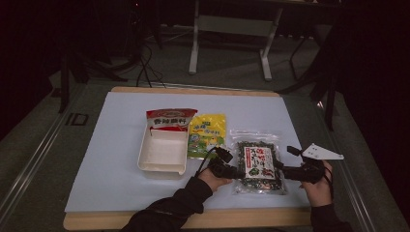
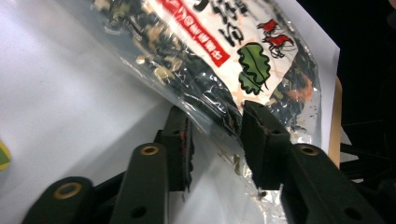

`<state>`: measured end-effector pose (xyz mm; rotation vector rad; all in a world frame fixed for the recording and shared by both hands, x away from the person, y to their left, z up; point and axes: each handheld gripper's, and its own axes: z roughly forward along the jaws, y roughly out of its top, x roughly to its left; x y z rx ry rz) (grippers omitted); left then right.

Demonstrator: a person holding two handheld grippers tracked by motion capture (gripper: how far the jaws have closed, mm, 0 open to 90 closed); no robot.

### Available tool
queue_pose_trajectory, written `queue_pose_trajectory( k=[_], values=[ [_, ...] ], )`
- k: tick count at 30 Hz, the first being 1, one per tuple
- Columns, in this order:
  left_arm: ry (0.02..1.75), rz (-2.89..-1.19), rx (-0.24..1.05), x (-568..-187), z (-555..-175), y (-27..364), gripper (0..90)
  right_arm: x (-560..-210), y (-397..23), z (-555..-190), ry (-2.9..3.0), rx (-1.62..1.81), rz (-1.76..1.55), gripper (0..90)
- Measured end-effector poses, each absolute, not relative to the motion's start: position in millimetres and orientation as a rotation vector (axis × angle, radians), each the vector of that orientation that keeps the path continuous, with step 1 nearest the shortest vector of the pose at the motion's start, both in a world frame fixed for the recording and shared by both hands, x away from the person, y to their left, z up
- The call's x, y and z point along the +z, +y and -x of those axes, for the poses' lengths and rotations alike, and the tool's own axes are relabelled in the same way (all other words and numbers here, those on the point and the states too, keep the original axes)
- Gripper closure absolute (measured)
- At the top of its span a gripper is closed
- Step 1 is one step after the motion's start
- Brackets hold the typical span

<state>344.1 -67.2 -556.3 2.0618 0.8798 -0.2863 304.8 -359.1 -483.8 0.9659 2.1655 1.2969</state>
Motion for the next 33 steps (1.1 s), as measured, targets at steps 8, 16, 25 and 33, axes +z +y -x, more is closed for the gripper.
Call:
queue_pose_trajectory(
  k=[8, 16, 25, 33],
  values=[
    [0.825, -2.042, -0.236, -547.6, -338.0, -66.4, 74.3, -478.7, -367.3, -303.6, 2.163, 1.299, -0.977, 13.8],
    [0.759, -2.028, -0.175, -540.9, -329.1, -65.9, 77.4, -483.1, -372.1, -307.9, 2.163, 1.281, -1.117, 9.6],
    [0.707, -2.021, -0.139, -536.1, -321.8, -63.5, 79.4, -489.0, -377.6, -315.3, 2.219, 1.303, -1.158, 13.9],
    [0.668, -2.021, -0.113, -532.8, -317.6, -62.8, 80.7, -492.7, -381.9, -319.9, 2.241, 1.336, -1.206, 16.5]
  ],
)
